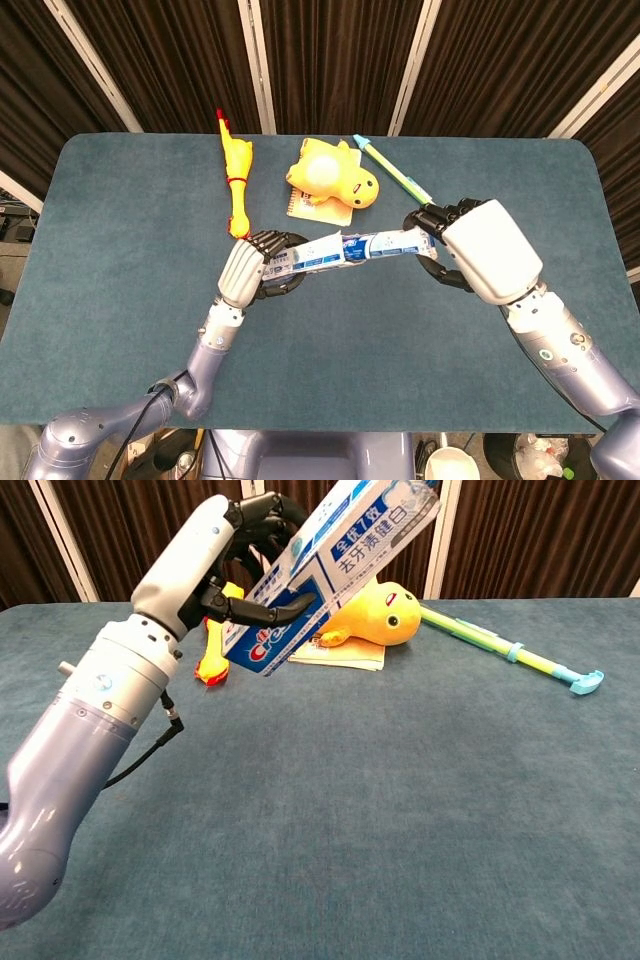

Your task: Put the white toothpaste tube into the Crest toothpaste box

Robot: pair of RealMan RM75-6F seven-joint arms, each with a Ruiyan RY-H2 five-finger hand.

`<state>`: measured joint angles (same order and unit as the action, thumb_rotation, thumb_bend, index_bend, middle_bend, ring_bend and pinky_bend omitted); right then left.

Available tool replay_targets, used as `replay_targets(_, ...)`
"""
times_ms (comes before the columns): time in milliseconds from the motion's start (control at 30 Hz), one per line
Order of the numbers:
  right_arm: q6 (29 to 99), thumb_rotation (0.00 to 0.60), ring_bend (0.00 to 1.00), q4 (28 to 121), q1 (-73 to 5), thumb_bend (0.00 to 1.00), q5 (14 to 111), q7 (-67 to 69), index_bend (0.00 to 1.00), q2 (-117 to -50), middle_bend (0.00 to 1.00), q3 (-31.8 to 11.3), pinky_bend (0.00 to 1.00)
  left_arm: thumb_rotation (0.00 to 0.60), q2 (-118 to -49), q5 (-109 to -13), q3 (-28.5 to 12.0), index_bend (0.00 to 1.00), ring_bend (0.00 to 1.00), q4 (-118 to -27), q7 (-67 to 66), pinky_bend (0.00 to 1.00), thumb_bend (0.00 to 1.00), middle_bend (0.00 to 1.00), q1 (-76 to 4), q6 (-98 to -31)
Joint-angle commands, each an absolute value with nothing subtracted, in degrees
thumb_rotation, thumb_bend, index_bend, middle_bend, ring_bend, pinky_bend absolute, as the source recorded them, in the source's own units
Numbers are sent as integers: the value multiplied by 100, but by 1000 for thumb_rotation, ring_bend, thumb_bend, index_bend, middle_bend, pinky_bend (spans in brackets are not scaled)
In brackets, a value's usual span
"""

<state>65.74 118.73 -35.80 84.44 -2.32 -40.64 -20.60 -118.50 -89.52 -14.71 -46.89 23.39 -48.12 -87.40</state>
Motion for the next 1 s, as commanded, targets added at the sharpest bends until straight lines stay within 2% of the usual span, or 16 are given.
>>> replay_targets(33,6556,600,684,11857,-3596,591,8443,-223,873,-4093,780,-2046,678,600,-11863,-8963,-1480,321,454,-4717,2304,526,384,485,-4853,-8715)
replay_targets(700,6563,600,684,11669,-3625,591,8451,4,873,-4255,779,-1983,678,600,-12178,-9086,-1657,320,449,-4852,2289,526,384,480,-5293,-8734)
replay_targets(1000,6722,600,684,11665,-3527,591,8623,46,870,-4250,779,-1922,678,600,-12233,-8986,-1746,317,445,-4962,2056,526,384,474,-5411,-8547)
